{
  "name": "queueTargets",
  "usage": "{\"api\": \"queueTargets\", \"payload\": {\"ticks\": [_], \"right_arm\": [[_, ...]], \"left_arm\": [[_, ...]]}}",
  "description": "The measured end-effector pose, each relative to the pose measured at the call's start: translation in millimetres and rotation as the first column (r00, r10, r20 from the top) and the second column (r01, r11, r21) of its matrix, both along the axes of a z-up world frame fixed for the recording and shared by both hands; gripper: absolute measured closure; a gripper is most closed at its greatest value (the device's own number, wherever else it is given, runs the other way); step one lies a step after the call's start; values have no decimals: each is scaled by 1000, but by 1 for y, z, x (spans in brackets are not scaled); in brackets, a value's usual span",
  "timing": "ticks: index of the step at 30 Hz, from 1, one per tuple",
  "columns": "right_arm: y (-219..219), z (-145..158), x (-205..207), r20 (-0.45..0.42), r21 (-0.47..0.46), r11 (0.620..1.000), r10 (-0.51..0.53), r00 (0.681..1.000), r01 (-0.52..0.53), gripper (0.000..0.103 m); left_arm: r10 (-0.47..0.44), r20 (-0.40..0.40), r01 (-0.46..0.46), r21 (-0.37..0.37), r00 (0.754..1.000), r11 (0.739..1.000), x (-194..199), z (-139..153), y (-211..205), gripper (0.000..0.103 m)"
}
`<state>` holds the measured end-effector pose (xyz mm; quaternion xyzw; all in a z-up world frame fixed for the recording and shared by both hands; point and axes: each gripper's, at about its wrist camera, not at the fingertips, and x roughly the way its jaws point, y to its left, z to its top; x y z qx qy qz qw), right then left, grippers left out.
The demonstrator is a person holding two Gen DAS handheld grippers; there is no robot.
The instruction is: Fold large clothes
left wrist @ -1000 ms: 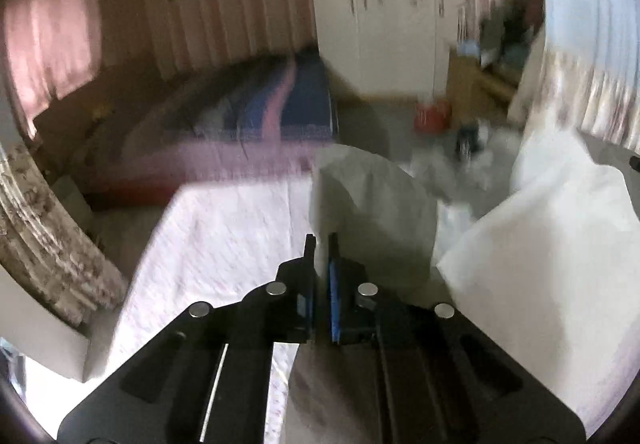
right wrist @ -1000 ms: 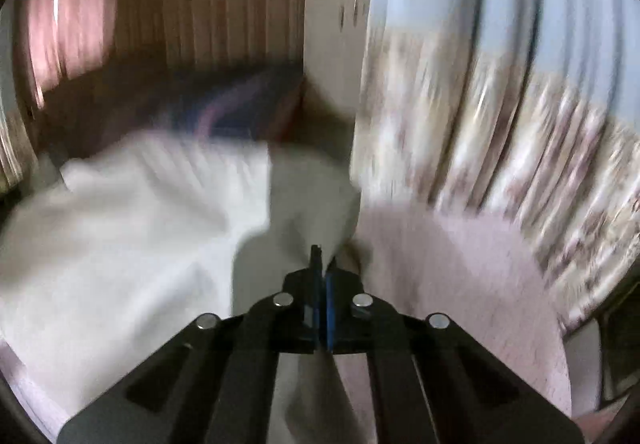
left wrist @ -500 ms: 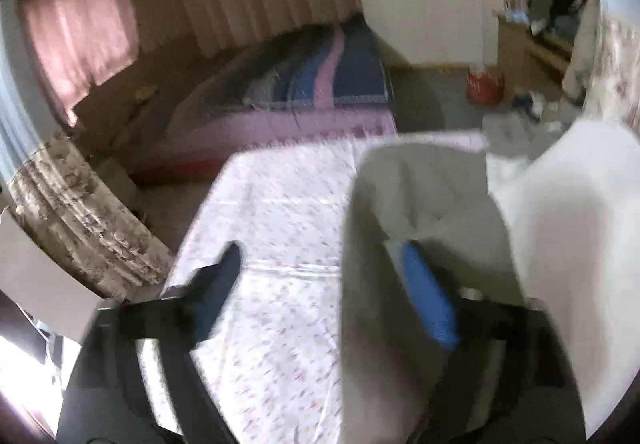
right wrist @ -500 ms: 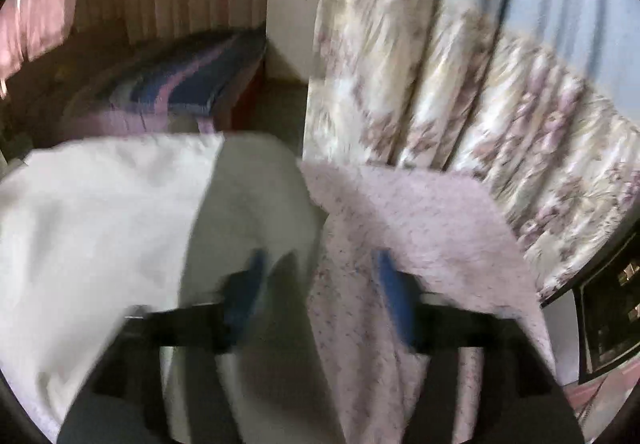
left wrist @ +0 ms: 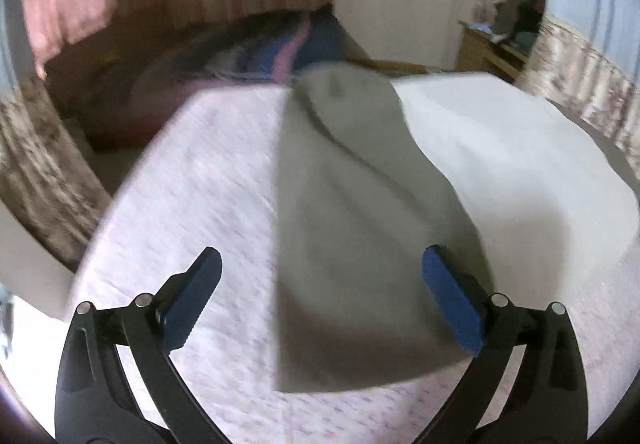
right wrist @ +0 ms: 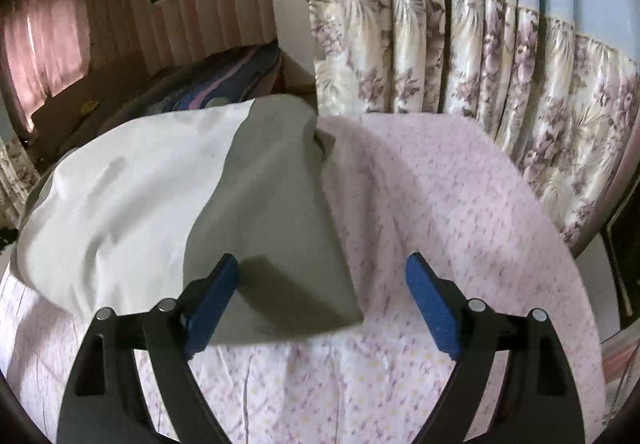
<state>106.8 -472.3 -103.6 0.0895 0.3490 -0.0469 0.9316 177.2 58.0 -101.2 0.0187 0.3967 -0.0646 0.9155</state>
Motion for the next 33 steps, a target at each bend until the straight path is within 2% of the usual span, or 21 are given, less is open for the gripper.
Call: {"api": "queueTargets", "payload": {"ticks": [1,2,3,4,5,6,8,9,10,11,13,16,21,24,27,30,31,33], "right_arm": [[3,-3,-1,20,4,1000,14,1000,-14,18],[5,-3,-1,31,4,1000,25,999,-26,20],[8,-4,0,39,7,999,43,998,-43,33],[11,-7,4,32,25,997,74,997,-75,56],[14,-11,9,9,17,997,81,997,-81,68],[19,-16,14,-10,8,995,102,995,-102,79],[29,-26,20,-30,-20,991,134,991,-134,83],[34,-28,20,-31,-34,990,137,990,-138,87],[37,-28,20,-24,-28,989,142,990,-143,93],[36,-24,15,-8,13,990,142,990,-142,94],[31,-13,2,38,85,987,133,990,-136,96],[17,10,-27,93,187,973,117,989,-133,97],[28,29,-71,121,201,960,173,977,-195,98],[32,41,-101,146,220,952,181,973,-210,98],[29,41,-127,134,210,960,161,978,-186,98],[25,11,-130,25,188,973,135,991,-137,98],[31,-5,-126,-37,130,985,123,992,-117,98],[43,-19,-120,-90,26,993,117,989,-115,97]], "left_arm": [[-11,-1,11,-13,1000,1000,-1,-6,-2,11],[-27,4,27,-28,1000,999,0,-9,-3,22],[-40,2,40,-43,999,998,2,-11,-4,29],[-54,-11,53,-65,998,996,5,-14,-6,44],[-74,-21,72,-79,997,994,9,-16,-7,61],[-88,-25,86,-80,996,993,9,-17,-11,64],[-94,-20,93,-33,995,995,6,-19,-21,73],[-94,-18,94,-10,995,996,4,-19,-25,75],[-88,-20,88,-8,996,996,3,-17,-25,82],[-78,-21,77,-26,997,997,0,-12,-21,90],[-78,-18,76,-84,997,994,-7,-1,-11,98],[-103,-19,99,-160,994,982,-28,19,3,100],[-127,36,131,-189,991,973,-81,53,13,100],[-120,37,125,-206,992,970,-110,62,20,100],[-94,20,96,-162,995,982,-127,55,26,98],[-64,-27,62,-90,998,994,-124,29,28,92],[-49,-39,47,-61,998,997,-119,19,26,90],[-25,-33,25,6,999,1000,-112,8,21,81]]}}
